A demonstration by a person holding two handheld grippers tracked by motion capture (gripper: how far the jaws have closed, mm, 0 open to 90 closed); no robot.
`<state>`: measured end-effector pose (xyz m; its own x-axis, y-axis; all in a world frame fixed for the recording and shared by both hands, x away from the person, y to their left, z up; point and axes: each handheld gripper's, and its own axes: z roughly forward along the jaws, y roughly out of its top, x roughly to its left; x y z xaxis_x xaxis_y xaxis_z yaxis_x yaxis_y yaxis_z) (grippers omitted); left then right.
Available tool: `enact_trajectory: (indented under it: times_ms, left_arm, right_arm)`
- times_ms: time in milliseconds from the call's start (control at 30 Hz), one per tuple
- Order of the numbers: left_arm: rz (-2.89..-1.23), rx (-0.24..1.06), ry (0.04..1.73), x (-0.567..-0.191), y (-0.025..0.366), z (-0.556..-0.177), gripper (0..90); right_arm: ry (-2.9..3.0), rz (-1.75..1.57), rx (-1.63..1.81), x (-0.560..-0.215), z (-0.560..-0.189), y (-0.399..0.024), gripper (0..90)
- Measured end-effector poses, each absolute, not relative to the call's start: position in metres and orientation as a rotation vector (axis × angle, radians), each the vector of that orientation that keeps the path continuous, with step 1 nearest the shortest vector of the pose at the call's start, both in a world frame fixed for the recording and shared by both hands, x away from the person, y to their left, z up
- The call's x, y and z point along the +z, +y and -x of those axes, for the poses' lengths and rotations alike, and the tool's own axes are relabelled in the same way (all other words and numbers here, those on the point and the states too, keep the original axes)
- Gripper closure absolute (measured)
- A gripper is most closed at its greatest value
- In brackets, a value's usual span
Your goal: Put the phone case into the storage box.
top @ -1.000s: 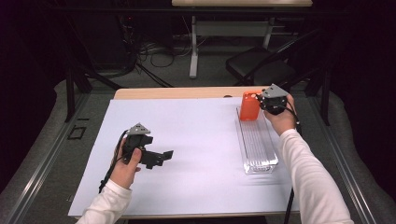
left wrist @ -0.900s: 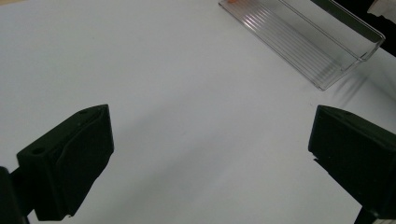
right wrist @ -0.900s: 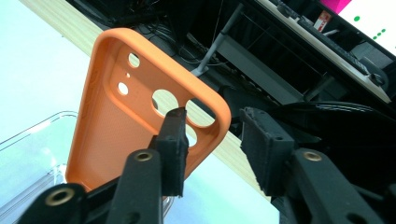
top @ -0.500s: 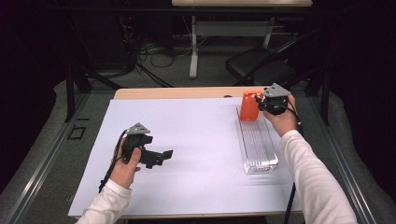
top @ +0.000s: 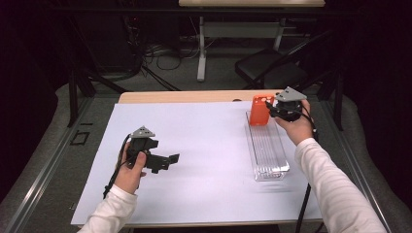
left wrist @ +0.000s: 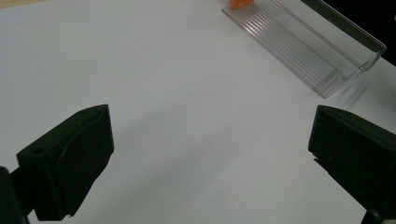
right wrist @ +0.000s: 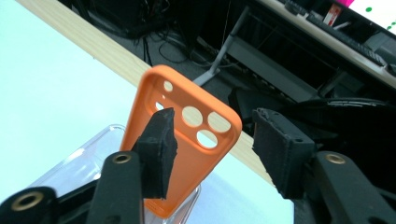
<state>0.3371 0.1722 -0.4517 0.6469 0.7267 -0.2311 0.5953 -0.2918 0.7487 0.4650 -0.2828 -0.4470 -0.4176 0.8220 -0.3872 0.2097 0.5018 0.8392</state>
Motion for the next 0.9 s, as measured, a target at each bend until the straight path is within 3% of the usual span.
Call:
enact_trajectory:
  times_ms: [100, 367, 533, 700, 900]
  left_arm:
    - [-1.99, 0.194, 1.033, -0.451, 0.172, -0.335, 0.3]
    - [-1.987, 0.208, 1.036, -0.446, 0.176, -0.334, 0.3]
    - [-1.991, 0.209, 1.035, -0.446, 0.178, -0.334, 0.4]
    - [-1.976, 0.213, 1.045, -0.445, 0.181, -0.334, 0.3]
    - [-1.965, 0.205, 1.052, -0.443, 0.185, -0.334, 0.3]
  right_arm:
    - [1.896, -0.928, 0.938, -0.445, -0.463, -0.282, 33.2]
    - [1.861, -1.041, 0.978, -0.435, -0.454, -0.281, 15.7]
    - [1.838, -1.148, 1.085, -0.43, -0.453, -0.285, 11.4]
    - [1.829, -1.222, 1.174, -0.427, -0.452, -0.287, 0.4]
    - [1.808, -1.266, 1.16, -0.423, -0.447, -0.285, 0.0]
